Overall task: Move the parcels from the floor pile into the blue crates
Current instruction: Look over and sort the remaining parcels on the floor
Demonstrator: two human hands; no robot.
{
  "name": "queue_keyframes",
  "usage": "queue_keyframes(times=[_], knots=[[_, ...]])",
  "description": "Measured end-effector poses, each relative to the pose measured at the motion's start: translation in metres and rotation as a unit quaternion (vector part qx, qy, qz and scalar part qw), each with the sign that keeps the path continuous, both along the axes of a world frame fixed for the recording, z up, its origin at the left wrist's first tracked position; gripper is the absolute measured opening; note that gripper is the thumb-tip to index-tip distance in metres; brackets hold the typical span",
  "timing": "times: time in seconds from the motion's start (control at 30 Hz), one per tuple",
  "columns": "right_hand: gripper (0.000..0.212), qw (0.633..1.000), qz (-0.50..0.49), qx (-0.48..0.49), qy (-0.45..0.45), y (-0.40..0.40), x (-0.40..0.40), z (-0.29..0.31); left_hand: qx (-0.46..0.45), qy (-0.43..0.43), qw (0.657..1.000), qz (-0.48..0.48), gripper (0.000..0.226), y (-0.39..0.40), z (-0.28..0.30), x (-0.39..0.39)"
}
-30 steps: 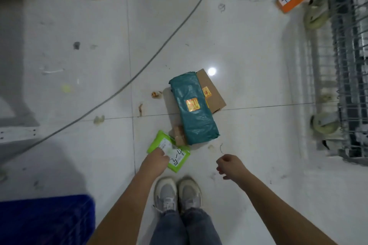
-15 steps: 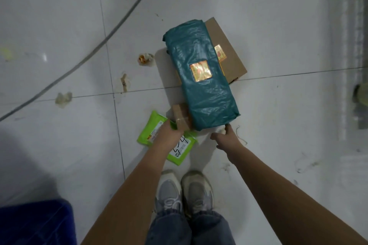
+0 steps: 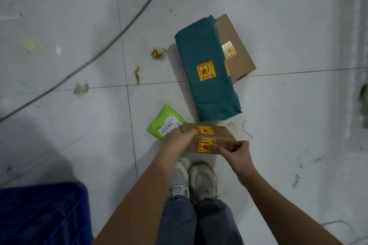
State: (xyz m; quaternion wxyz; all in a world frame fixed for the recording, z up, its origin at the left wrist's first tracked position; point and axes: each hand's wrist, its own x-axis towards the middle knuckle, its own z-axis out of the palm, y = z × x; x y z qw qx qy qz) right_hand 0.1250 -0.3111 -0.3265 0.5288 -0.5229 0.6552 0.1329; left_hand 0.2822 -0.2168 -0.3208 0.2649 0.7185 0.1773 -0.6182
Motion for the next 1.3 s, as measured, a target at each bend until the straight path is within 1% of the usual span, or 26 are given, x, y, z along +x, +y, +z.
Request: queue_keyframes(times=[0.03, 0.07, 0.13, 0.17, 0.2, 0.23, 0.27, 0.3, 0.37, 0.43, 0.47, 0.53, 0.6, 0.67, 0.73, 0.9, 0.97, 1.07, 1.17, 1.23, 1.3], knots=[[0.065, 1.0, 0.011, 0.01, -0.008, 0.006, -0.003, 0.006, -0.001, -0.002, 1.0, 0.006, 0.053, 0.003, 0.005, -0.001], [0.069, 0.999, 0.029, 0.019, -0.021, 0.011, -0.006, 0.012, 0.002, -0.009, 1.0, 0.01, 0.058, 0.006, 0.011, -0.002], [0.08, 0.996, 0.078, 0.015, -0.041, 0.021, -0.01, 0.027, 0.023, -0.033, 0.999, 0.005, 0.079, 0.01, 0.025, -0.003], [0.087, 0.995, 0.094, 0.004, -0.044, 0.025, -0.011, 0.036, 0.023, -0.045, 0.999, 0.003, 0.079, 0.012, 0.032, -0.003], [0.095, 0.994, 0.097, -0.006, -0.043, 0.028, -0.011, 0.044, 0.012, -0.051, 0.999, 0.012, 0.069, 0.014, 0.038, -0.003], [0.1, 0.995, 0.096, -0.013, -0.039, 0.03, -0.011, 0.053, -0.007, -0.052, 0.998, 0.034, 0.05, 0.016, 0.045, -0.003], [0.098, 0.994, 0.105, -0.018, -0.034, 0.032, -0.009, 0.062, -0.02, -0.053, 0.997, 0.055, 0.034, 0.018, 0.05, -0.004], [0.088, 0.992, 0.125, -0.022, -0.026, 0.033, -0.008, 0.069, -0.03, -0.052, 0.996, 0.069, 0.027, 0.02, 0.055, -0.004], [0.063, 0.988, 0.156, 0.001, -0.003, 0.033, -0.003, 0.085, -0.056, -0.059, 0.992, 0.101, 0.024, 0.025, 0.07, -0.001], [0.05, 0.99, 0.133, 0.044, 0.0, 0.029, 0.003, 0.103, -0.079, -0.081, 0.98, 0.162, 0.019, 0.026, 0.089, 0.009], [0.05, 0.992, 0.106, 0.064, -0.006, 0.027, 0.006, 0.112, -0.085, -0.09, 0.972, 0.201, 0.023, 0.028, 0.099, 0.014], [0.063, 0.994, 0.046, 0.095, -0.039, 0.022, 0.015, 0.131, -0.09, -0.073, 0.958, 0.264, 0.045, 0.033, 0.118, 0.02], [0.077, 0.988, 0.011, 0.128, -0.081, 0.019, 0.027, 0.151, -0.116, -0.037, 0.958, 0.261, 0.058, 0.038, 0.138, 0.02], [0.076, 0.982, 0.02, 0.146, -0.115, 0.018, 0.041, 0.173, -0.164, -0.019, 0.96, 0.228, 0.056, 0.039, 0.159, 0.017], [0.072, 0.979, 0.036, 0.144, -0.141, 0.019, 0.053, 0.194, -0.191, -0.045, 0.957, 0.212, 0.044, 0.038, 0.18, 0.014], [0.063, 0.965, 0.096, 0.139, -0.199, 0.018, 0.076, 0.25, -0.218, -0.12, 0.93, 0.271, 0.035, 0.051, 0.24, 0.024], [0.057, 0.96, 0.114, 0.125, -0.224, 0.019, 0.087, 0.278, -0.224, -0.144, 0.922, 0.282, 0.034, 0.065, 0.274, 0.03], [0.047, 0.947, 0.168, 0.094, -0.258, 0.028, 0.108, 0.324, -0.224, -0.177, 0.915, 0.287, 0.04, 0.09, 0.328, 0.035], [0.043, 0.929, 0.221, 0.08, -0.284, 0.049, 0.128, 0.367, -0.231, -0.211, 0.897, 0.311, 0.04, 0.117, 0.382, 0.035], [0.039, 0.917, 0.245, 0.072, -0.305, 0.068, 0.14, 0.394, -0.237, -0.252, 0.881, 0.324, 0.038, 0.137, 0.418, 0.032], [0.038, 0.903, 0.272, 0.076, -0.323, 0.089, 0.151, 0.419, -0.224, -0.311, 0.866, 0.32, 0.041, 0.162, 0.454, 0.027]])
